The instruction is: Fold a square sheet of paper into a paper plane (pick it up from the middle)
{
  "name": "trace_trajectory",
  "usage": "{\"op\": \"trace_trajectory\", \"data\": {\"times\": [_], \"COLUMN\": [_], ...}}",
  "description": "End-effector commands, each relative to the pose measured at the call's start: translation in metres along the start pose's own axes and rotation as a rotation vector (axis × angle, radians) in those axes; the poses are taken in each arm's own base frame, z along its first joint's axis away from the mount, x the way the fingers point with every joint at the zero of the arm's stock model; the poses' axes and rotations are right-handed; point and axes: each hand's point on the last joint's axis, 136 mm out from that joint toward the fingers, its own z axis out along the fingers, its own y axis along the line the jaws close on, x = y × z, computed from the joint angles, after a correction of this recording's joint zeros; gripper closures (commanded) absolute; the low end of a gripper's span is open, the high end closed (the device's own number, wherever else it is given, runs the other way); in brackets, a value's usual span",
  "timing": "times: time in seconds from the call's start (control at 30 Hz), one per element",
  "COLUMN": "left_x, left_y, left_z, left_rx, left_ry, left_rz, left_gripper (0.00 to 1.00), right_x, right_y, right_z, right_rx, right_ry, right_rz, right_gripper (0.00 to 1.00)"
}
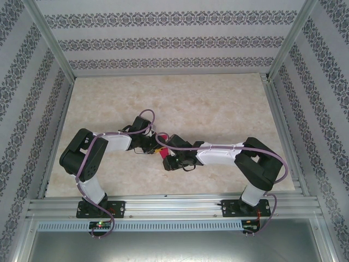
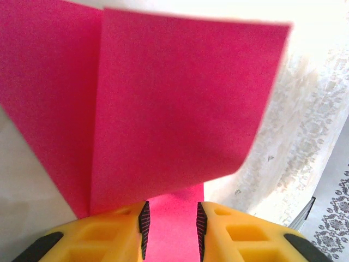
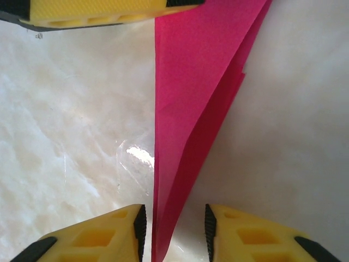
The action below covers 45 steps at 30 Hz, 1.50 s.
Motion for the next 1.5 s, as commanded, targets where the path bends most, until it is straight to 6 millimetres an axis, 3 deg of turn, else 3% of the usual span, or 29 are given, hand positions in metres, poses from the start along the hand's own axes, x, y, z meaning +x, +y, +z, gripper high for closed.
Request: {"op": "trace_trajectory", "data": {"times": [0.0, 0.2, 0.43, 0.67, 0.8, 0.97, 1.13, 1.27, 1.47], "left_x": [0.008, 0.010, 0.009, 0.010, 0.009, 0.009, 0.010, 0.011, 0.011], "left_y": [0.023, 0.024, 0.023, 0.022, 0.020, 0.019, 0.020, 0.021, 0.022], "left_z": [0.002, 0.002, 0.002, 0.002, 0.002, 0.001, -0.001, -0.001, -0.002], "left_rx": [-0.102, -0.105, -0.104, -0.096, -0.092, -0.091, -0.094, -0.097, -0.102], "left_ry": [0.016, 0.020, 0.021, 0.024, 0.020, 0.019, 0.018, 0.019, 0.021], "left_rz": [-0.035, -0.040, -0.044, -0.051, -0.053, -0.055, -0.054, -0.054, -0.054], "left_gripper": [0.67, 0.67, 0.67, 0.67, 0.67, 0.67, 0.67, 0.67, 0.67], "right_x": [-0.010, -0.011, 0.000, 0.014, 0.015, 0.008, -0.013, -0.019, -0.021], "right_y": [0.011, 0.013, -0.007, -0.027, -0.031, -0.012, 0.010, 0.017, 0.014], "right_z": [-0.007, 0.002, 0.010, 0.006, 0.004, -0.002, -0.018, -0.014, -0.001], "right_rx": [0.002, 0.020, 0.114, 0.203, 0.225, 0.140, -0.022, -0.154, -0.230], "right_ry": [-0.041, -0.031, 0.010, 0.047, 0.064, 0.031, -0.122, -0.171, -0.171], "right_rz": [-0.047, -0.060, -0.077, -0.157, -0.205, -0.170, -0.003, 0.127, 0.209], "right_gripper": [0.62, 0.63, 0.72, 0.86, 0.87, 0.75, 0.67, 0.68, 0.78]}}
